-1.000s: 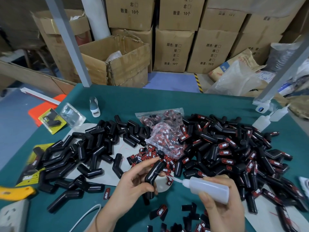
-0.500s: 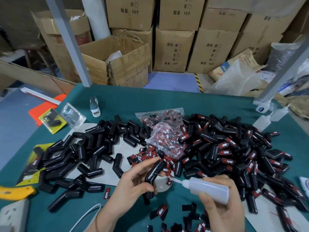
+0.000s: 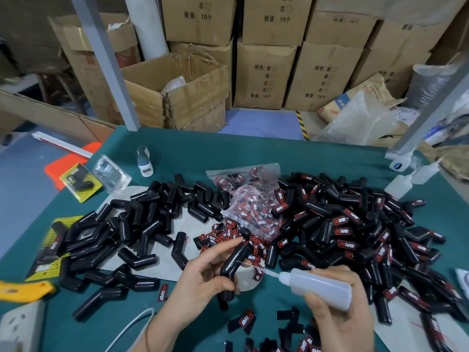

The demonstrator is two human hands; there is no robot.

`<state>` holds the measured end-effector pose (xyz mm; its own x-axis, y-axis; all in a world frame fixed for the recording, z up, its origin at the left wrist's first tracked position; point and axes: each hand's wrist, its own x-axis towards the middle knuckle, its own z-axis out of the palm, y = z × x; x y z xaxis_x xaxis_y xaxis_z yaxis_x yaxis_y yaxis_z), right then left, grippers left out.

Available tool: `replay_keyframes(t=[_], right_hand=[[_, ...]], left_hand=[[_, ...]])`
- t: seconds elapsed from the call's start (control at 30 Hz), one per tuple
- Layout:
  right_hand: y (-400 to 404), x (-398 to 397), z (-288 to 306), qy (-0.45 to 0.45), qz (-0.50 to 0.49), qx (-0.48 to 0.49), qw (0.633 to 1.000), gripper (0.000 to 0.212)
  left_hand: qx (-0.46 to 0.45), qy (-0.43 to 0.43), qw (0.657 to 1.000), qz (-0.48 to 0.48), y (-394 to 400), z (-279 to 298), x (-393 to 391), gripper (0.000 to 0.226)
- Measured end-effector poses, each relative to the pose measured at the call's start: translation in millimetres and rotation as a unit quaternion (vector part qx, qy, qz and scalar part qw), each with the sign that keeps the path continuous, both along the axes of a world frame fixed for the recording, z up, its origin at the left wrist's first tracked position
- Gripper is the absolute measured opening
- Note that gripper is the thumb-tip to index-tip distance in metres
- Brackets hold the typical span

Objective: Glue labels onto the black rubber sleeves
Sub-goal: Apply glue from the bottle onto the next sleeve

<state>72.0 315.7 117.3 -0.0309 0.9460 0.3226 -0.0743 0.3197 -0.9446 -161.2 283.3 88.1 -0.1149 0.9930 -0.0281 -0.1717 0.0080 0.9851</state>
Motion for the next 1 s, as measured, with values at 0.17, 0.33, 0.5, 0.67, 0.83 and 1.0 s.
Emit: replay_keyframes(t=[0.17,0.33,0.5,0.67,0.83,1.0], right_hand=[[0.1,-2.0,1.2,-0.011,0.008,0.015,1.0,0.027],[0.4,0.0,-2.5,-0.021,0.011,0.009,1.0,0.029],[3.1,-0.6,-4.9,-0.018,0.01,0.027,0.999,0.027],[4.7,-0.7,-6.6,-0.007,0.009,0.03,0.999,0.027],[3.1,-1.4,-6.2,-0.013,0.011,0.031,0.999,0.027],[2.5,-1.9,-4.5,-0.009,0.012,0.026,1.0,0.027]], left_hand=[[-0.005,0.009,1.0,-0.005,-0.4,-3.2,-1.5,0.072],[-0.006,0.007,1.0,-0.009,-0.3,-2.6,-2.5,0.072],[0.003,-0.012,1.0,-0.01,-0.1,-1.7,-0.2,0.074],[0.0,-0.013,1.0,-0.007,1.3,-1.5,-0.4,0.074],[-0.007,0.001,1.0,-0.004,-0.1,-0.7,-0.5,0.073],[-0.01,0.004,1.0,-0.008,-0.2,-0.9,-0.5,0.073]])
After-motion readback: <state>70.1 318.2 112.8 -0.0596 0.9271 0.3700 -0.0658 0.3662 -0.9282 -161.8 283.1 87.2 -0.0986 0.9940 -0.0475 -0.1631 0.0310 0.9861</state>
